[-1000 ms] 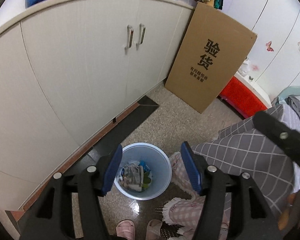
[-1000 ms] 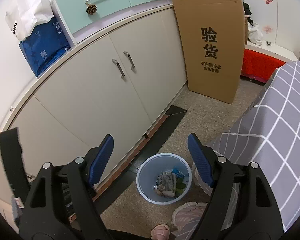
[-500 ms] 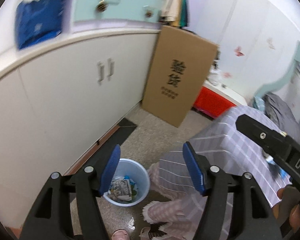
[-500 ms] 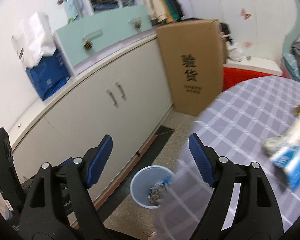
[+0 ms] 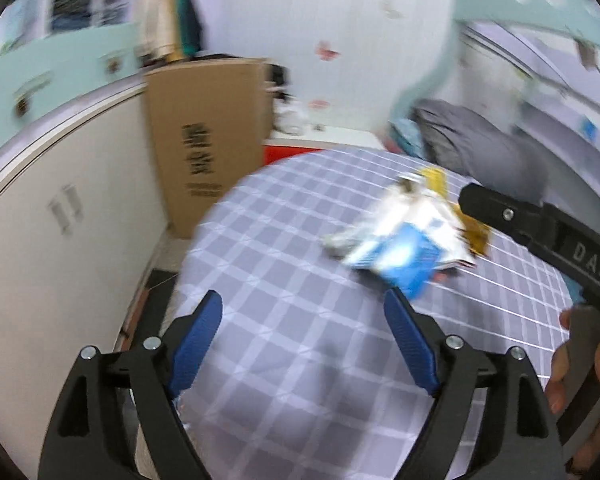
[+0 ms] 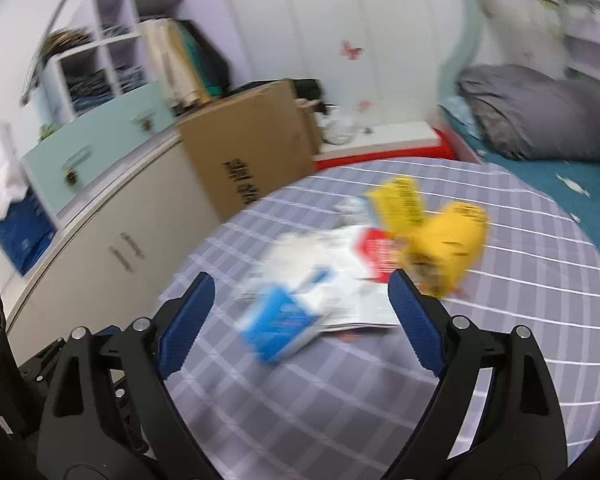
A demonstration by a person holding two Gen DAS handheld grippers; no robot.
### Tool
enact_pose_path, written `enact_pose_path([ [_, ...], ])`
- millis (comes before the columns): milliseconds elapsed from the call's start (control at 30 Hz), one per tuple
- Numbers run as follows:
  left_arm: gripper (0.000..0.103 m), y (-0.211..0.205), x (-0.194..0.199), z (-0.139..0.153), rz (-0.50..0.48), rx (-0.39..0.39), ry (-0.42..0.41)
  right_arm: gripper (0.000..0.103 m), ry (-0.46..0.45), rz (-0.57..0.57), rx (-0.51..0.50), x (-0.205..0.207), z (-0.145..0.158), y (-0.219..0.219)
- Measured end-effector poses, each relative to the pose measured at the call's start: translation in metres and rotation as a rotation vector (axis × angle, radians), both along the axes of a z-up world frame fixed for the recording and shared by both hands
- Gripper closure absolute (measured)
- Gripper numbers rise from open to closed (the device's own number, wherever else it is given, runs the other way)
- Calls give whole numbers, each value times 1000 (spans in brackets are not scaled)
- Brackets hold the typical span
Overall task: Collect trash
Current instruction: 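Return to the table and grasp the blue-and-white medicine box with the left gripper, then grasp the white-and-red detergent box with the right gripper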
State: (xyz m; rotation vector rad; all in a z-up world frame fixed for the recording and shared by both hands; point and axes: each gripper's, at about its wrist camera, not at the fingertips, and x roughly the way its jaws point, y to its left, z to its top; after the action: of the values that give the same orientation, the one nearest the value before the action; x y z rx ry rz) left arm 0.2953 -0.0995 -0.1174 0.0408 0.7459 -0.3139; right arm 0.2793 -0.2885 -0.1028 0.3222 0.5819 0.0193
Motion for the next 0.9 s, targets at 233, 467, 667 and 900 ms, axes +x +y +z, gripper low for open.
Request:
enact_pose_path([
  [233,21,-73,15,-7,-144,23,19,16,19,-81,67,-5,-16,-67],
  [467,21,-104,39,-23,-152,63,38,16,40,-87,112,-1,-33,-91],
  [667,22,-112,48,-31,-151,132,36,16,46,-67,131,6,-39,-89],
  [900,43,-104,51,-26,-161,111,41,16,46,-77,138,8,-40,-91],
])
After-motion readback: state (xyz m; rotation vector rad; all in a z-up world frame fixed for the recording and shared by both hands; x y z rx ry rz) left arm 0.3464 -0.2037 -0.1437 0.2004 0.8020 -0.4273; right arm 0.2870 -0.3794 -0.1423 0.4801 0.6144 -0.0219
